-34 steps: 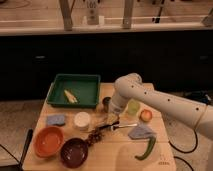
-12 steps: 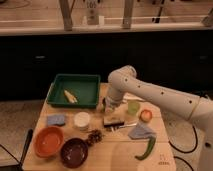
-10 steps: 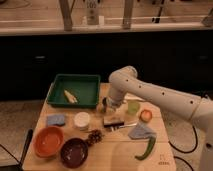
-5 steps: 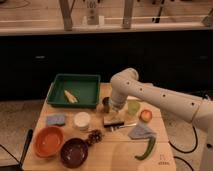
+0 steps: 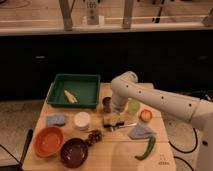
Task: Place eraser in tray
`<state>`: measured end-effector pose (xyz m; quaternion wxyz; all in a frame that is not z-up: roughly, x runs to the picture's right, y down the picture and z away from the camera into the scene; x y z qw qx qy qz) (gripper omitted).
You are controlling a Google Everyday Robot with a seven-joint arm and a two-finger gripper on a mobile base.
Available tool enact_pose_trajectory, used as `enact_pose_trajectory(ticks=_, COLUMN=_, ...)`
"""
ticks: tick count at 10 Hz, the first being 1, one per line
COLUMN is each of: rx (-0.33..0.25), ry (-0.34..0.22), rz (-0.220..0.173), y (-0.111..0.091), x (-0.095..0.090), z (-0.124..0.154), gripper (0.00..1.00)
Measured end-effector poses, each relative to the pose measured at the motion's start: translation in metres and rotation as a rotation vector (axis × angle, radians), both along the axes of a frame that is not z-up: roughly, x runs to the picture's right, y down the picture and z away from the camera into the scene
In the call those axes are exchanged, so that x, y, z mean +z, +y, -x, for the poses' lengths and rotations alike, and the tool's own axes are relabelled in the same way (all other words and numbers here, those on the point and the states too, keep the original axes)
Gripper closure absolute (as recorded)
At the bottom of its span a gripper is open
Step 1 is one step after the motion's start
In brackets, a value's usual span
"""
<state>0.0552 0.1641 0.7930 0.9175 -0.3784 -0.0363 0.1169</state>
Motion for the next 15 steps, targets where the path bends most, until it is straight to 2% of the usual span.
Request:
enact_pose_trajectory(ticks=4, rx=0.006, ry=0.017, rz=0.027, y=0.015, x=0.012, z=-0.004, gripper=0.2)
enact_pose_trajectory(ticks=7, rx=0.011, ry=0.013, rz=0.063, y=0.031, x=0.028, z=-0.002, gripper=0.2)
enact_pose_trajectory(ticks=8, rx=0.014, ry=0.014, rz=0.078, y=0.036, x=0.033, z=-0.005, gripper=0.23)
enact_pose_trajectory(ticks=9, rx=0.014, ry=0.012, rz=0.085, y=0.038, x=0.036, z=-0.005, gripper=0.29)
enact_pose_trajectory(ticks=13, rx=0.001, ry=-0.018, rz=0.107, y=0.041, x=0.045, z=-0.001, gripper=0.72)
enact_pose_trajectory(ticks=15, rx=0.022, ry=-0.057, rz=0.11, y=0.041, x=0.046, z=-0.002, gripper=0.92)
